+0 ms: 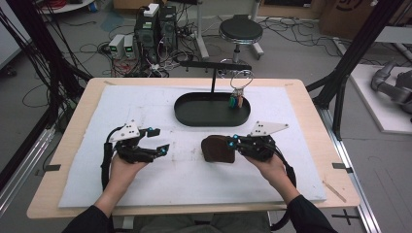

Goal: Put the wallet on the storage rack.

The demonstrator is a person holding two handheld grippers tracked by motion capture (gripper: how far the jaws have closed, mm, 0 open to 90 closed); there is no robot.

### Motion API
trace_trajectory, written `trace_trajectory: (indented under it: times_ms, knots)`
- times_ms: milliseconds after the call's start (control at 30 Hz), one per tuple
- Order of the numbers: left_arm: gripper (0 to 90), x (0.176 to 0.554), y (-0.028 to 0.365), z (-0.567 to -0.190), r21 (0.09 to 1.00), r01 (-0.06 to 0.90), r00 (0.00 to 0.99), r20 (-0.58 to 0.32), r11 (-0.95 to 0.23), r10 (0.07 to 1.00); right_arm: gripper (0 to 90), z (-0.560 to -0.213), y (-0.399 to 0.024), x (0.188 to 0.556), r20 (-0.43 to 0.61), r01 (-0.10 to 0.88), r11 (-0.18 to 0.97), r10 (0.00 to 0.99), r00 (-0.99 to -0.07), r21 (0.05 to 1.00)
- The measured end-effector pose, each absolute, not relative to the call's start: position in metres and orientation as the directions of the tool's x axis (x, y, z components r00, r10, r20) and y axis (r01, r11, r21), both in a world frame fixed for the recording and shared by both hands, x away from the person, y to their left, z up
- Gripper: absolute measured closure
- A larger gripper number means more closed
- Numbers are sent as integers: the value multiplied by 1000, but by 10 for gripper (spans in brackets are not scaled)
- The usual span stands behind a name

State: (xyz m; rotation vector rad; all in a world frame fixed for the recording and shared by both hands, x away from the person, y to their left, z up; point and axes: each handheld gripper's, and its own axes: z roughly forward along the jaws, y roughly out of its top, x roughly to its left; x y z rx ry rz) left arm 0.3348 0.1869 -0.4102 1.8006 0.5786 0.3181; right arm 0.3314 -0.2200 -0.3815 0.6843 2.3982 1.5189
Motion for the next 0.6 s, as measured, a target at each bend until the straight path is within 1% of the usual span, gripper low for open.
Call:
trace_trajectory:
  times_ms: [67, 167, 233, 267, 300, 333, 367, 467, 600]
  knots:
    - [261, 338, 175, -411, 949, 228, 865, -96, -217, 492, 894, -380, -217, 329, 49, 252, 369, 480, -876, 895]
    - [259, 340, 167, -411, 947, 227, 878, -98, -228, 469, 894, -379, -216, 327, 38, 235, 378, 461, -887, 895]
    - [259, 343, 155, -411, 943, 224, 896, -101, -244, 432, 894, -379, -215, 326, 37, 231, 382, 452, -891, 895]
    - [256, 347, 144, -412, 938, 228, 911, -110, -262, 397, 894, -379, -216, 325, 33, 223, 388, 440, -897, 894]
    - [256, 347, 144, -412, 938, 228, 911, -110, -262, 397, 894, -378, -216, 325, 30, 219, 390, 436, -899, 894]
    - [255, 349, 136, -413, 933, 235, 924, -126, -273, 362, 894, -378, -217, 324, 26, 213, 392, 432, -902, 895]
    - [255, 349, 136, -413, 933, 235, 924, -126, -273, 362, 894, -378, -217, 324, 26, 213, 392, 432, -902, 895]
    - [255, 355, 121, -416, 925, 252, 938, -161, -284, 307, 894, -378, -218, 322, 23, 207, 398, 418, -908, 894]
    - [255, 362, 103, -425, 916, 266, 940, -177, -299, 292, 893, -379, -222, 321, 20, 195, 411, 394, -919, 890]
